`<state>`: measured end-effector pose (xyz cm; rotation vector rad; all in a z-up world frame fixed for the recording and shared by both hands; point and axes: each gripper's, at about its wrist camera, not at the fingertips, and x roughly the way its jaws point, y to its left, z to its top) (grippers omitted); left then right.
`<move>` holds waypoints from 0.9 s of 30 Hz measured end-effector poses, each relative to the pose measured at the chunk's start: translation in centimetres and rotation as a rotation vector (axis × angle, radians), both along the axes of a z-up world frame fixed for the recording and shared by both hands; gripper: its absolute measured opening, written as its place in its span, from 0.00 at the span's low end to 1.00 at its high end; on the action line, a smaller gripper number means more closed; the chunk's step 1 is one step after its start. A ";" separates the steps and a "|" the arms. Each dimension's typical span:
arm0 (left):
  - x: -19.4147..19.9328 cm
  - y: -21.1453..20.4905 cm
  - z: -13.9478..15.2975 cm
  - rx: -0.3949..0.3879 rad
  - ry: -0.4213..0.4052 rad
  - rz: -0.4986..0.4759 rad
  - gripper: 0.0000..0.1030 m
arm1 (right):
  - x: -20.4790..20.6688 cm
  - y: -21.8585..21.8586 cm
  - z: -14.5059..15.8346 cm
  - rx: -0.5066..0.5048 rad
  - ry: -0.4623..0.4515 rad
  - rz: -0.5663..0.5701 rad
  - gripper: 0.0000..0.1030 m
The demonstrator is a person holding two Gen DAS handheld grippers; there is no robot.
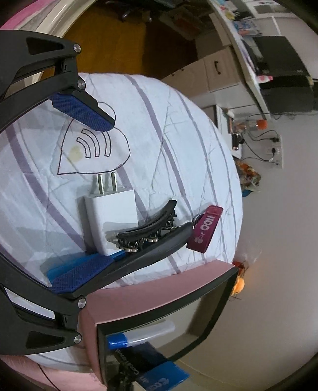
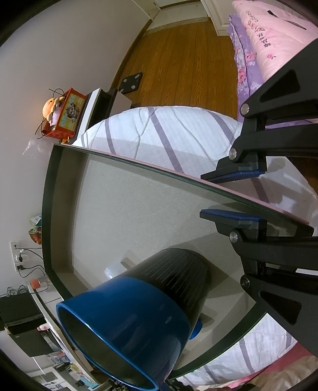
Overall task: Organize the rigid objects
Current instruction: 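Move the left tool toward the white charger on the quilt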
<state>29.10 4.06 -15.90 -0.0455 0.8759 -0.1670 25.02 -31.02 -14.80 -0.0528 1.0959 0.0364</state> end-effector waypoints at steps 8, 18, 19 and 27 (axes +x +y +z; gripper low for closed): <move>0.1 2.4 -0.1 0.047 -0.013 0.092 1.00 | 0.1 0.0 0.0 -0.008 0.003 -0.001 0.23; 1.3 1.8 -0.3 -0.013 -0.006 0.061 1.00 | 0.1 0.0 -0.1 -0.011 0.004 -0.004 0.23; 1.5 1.6 -0.4 -0.004 -0.004 0.075 1.00 | 0.1 0.0 -0.1 -0.012 0.004 -0.005 0.22; 2.8 2.6 -0.7 0.008 0.006 0.201 1.00 | 0.1 0.0 -0.1 -0.012 0.005 -0.004 0.23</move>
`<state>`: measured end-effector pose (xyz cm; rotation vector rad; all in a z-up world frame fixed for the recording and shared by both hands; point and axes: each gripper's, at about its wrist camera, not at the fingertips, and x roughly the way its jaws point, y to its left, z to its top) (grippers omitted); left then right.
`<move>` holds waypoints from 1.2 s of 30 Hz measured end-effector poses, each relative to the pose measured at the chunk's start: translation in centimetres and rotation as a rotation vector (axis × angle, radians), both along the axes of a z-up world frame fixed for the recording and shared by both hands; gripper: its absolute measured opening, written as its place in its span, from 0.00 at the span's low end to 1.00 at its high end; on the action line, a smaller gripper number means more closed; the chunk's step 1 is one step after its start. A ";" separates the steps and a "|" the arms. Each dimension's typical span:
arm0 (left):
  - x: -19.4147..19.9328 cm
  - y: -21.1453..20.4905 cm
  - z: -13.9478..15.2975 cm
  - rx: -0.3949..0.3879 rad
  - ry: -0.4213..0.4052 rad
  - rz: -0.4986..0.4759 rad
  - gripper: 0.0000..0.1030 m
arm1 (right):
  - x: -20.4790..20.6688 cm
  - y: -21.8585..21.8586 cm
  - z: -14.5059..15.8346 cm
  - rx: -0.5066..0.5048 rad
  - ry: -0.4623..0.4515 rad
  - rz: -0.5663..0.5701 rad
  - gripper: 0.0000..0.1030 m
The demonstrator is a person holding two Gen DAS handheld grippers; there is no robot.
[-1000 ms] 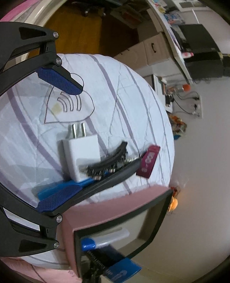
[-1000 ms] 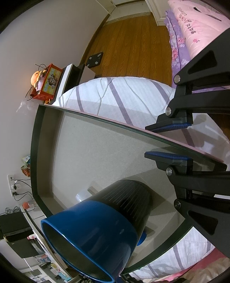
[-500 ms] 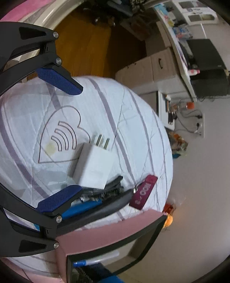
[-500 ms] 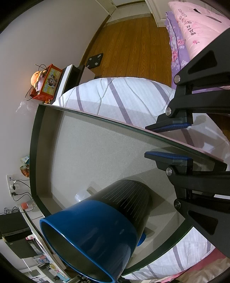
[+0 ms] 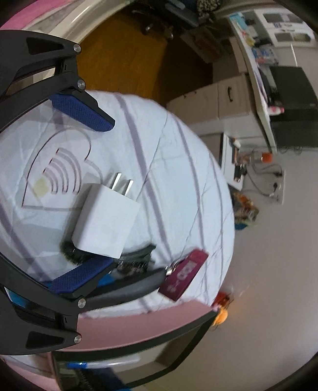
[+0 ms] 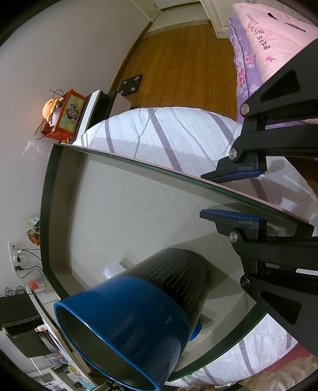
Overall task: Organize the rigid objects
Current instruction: 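Move the left tool toward the white charger on the quilt, then grasp the white charger with the left tool and lift it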
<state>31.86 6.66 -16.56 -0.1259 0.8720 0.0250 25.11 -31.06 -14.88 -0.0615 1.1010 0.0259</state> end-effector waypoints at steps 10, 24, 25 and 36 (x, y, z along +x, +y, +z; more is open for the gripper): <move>-0.8 1.6 -0.7 0.095 0.050 0.053 0.99 | 0.0 0.0 0.0 -0.001 0.001 0.000 0.23; 1.4 1.0 -0.5 -0.008 0.070 0.155 0.97 | 0.1 0.1 0.0 -0.001 0.000 -0.002 0.23; 1.7 0.9 -0.5 -0.007 0.067 0.167 0.97 | 0.1 0.1 0.0 -0.001 0.000 -0.002 0.23; 1.1 0.6 -0.1 0.029 0.045 0.032 0.62 | 0.1 0.4 0.1 -0.005 0.003 0.000 0.23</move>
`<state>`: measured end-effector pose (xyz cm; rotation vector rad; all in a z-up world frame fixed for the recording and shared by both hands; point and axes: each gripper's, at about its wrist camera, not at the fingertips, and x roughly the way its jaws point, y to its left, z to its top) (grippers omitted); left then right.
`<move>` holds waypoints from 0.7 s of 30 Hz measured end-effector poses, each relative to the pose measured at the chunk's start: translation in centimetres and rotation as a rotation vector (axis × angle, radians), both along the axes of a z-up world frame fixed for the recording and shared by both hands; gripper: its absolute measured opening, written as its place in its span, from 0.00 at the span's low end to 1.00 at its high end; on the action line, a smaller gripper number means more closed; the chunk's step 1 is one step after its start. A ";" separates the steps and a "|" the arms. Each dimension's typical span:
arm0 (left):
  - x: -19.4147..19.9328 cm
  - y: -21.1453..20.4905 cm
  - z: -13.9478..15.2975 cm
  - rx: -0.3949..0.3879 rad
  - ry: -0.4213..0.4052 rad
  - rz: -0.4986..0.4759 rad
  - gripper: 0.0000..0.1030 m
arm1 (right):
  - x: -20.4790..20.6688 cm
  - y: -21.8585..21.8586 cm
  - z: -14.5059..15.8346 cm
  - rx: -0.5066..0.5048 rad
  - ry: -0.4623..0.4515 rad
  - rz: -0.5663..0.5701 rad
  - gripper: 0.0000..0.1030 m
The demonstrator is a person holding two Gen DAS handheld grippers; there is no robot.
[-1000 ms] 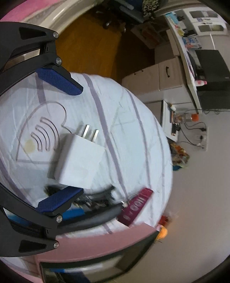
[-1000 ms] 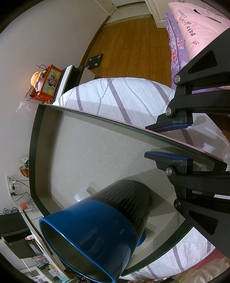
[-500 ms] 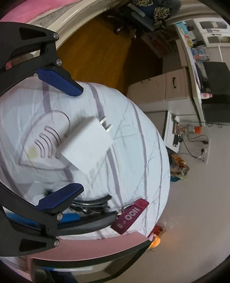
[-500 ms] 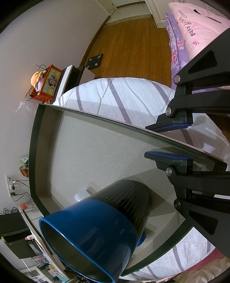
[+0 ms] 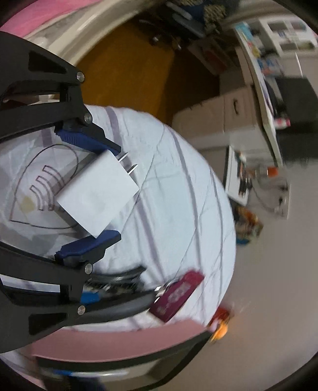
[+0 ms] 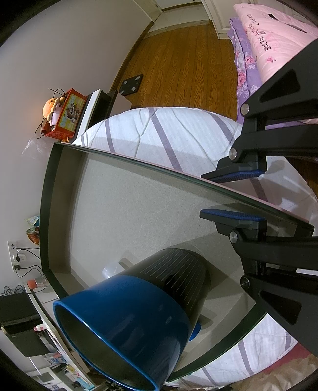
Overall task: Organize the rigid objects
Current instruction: 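Grasp the white charger with the left tool and lift it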
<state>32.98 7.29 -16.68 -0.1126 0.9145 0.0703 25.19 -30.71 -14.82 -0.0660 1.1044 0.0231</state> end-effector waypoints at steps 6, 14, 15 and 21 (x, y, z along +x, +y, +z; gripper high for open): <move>-1.4 -1.3 0.3 -0.027 -0.019 -0.230 0.62 | 0.0 0.0 0.0 0.000 0.000 0.000 0.23; -1.6 -2.6 0.4 -0.012 -0.009 -0.306 0.65 | 0.1 0.2 0.0 -0.001 0.002 -0.002 0.23; -1.6 -2.2 0.6 -0.031 -0.007 -0.270 0.67 | 0.1 0.2 0.0 -0.001 0.002 -0.002 0.23; -2.8 -3.3 1.0 -0.047 0.010 -0.178 0.81 | 0.1 0.2 0.0 -0.002 0.002 -0.002 0.23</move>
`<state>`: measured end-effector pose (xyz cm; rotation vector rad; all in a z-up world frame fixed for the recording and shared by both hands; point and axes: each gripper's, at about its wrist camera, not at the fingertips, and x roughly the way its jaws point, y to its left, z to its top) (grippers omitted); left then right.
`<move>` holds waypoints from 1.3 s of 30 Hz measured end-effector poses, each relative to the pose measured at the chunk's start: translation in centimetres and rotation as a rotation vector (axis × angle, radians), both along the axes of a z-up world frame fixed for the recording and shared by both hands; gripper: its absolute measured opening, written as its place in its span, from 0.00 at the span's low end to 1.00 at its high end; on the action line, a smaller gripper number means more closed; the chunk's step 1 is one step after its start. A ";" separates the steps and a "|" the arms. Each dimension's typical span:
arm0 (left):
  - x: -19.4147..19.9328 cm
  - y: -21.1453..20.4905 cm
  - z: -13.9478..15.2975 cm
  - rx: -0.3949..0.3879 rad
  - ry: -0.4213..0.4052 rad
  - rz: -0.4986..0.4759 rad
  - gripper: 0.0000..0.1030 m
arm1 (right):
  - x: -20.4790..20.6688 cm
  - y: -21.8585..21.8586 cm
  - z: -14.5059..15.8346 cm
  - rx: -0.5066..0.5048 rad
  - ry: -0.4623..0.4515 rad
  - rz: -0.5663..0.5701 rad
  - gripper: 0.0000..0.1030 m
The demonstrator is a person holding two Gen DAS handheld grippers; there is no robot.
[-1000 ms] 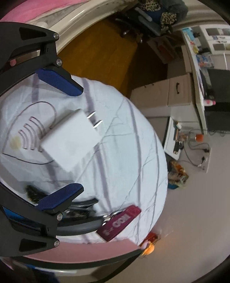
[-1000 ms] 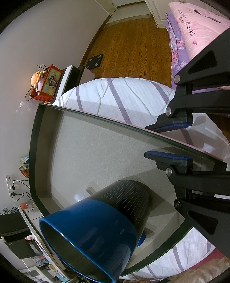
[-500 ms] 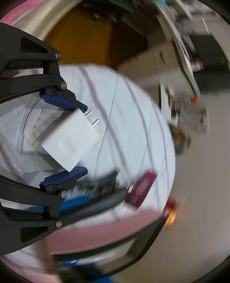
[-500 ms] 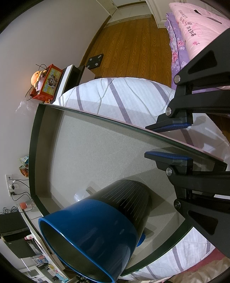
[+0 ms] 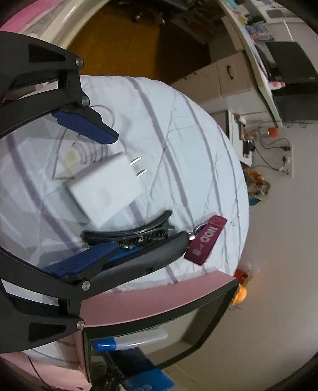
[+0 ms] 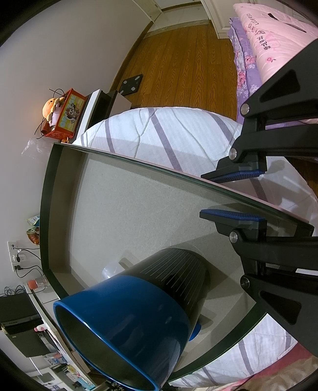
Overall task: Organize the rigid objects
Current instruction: 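Grasp the white charger with the left tool and lift it, then carry the charger into the pink tray and open the left tool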
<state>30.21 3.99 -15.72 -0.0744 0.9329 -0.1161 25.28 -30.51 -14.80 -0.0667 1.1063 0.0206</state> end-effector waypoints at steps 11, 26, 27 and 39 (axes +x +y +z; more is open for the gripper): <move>0.1 -0.6 -0.1 0.040 -0.025 -0.214 0.45 | 0.0 0.1 0.0 0.002 0.003 0.000 0.23; 0.1 0.7 -1.0 0.126 -0.044 -0.234 0.67 | 0.1 0.1 0.0 0.001 0.008 -0.005 0.23; 0.2 0.7 -1.1 0.127 -0.049 -0.234 0.65 | 0.1 0.1 0.0 0.002 0.007 -0.005 0.23; -1.3 0.6 1.2 0.062 -0.099 -0.197 0.39 | 0.1 0.2 -0.1 0.003 0.009 -0.008 0.23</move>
